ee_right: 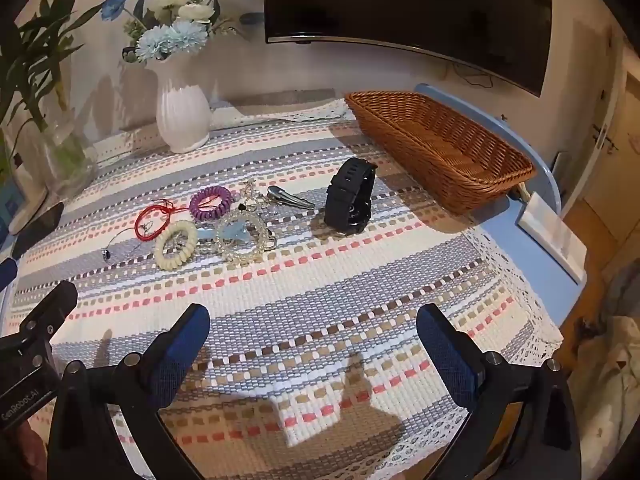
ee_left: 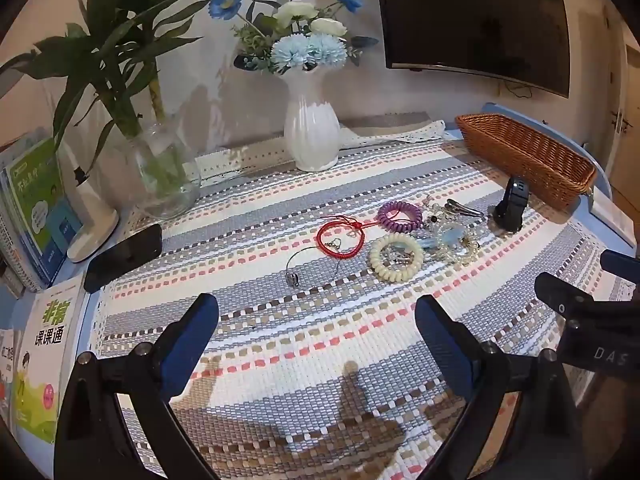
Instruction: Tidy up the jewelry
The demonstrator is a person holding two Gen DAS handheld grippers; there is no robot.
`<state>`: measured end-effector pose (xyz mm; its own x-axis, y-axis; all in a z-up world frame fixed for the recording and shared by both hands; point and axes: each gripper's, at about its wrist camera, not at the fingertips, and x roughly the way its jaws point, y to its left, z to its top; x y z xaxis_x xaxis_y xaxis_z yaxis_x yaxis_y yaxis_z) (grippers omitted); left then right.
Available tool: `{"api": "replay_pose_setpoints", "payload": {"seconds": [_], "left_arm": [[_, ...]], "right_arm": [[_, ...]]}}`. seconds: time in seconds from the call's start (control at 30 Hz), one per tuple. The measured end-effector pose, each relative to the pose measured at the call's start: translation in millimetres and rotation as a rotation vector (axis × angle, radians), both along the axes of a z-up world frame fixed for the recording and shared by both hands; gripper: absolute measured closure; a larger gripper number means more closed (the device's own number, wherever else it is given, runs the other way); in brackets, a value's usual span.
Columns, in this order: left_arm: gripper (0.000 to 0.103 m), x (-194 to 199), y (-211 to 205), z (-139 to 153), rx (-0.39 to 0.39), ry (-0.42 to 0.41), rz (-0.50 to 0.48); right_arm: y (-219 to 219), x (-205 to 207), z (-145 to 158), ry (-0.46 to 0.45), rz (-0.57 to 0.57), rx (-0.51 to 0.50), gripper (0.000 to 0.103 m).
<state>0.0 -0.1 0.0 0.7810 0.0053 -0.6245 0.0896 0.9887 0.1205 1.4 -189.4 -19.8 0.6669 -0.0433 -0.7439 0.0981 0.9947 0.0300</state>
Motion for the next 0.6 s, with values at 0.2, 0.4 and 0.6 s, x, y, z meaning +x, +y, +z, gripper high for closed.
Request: {"api": "replay_pose_setpoints", "payload": {"seconds": [0.2, 0.4, 0.6], "left_arm": [[0.004, -2.5, -3.2, 0.7, 0.004, -0.009, -0.026], [0.004, -5.6, -16.4, 0.7, -0.012, 0.009, -0.043], [0.005, -4.1, -13.8, 3.8, -0.022, 0.02, -0.06]], "right_arm": [[10.8, -9.5, -2.1, -0.023, -0.011, -0.049, 0.001], [5.4, -9.2, 1.4, -0.034, -0.013, -0.037, 0.001], [4.1, -9.1, 1.8, -0.029, -0.019, -0.028, 0.001]]}}
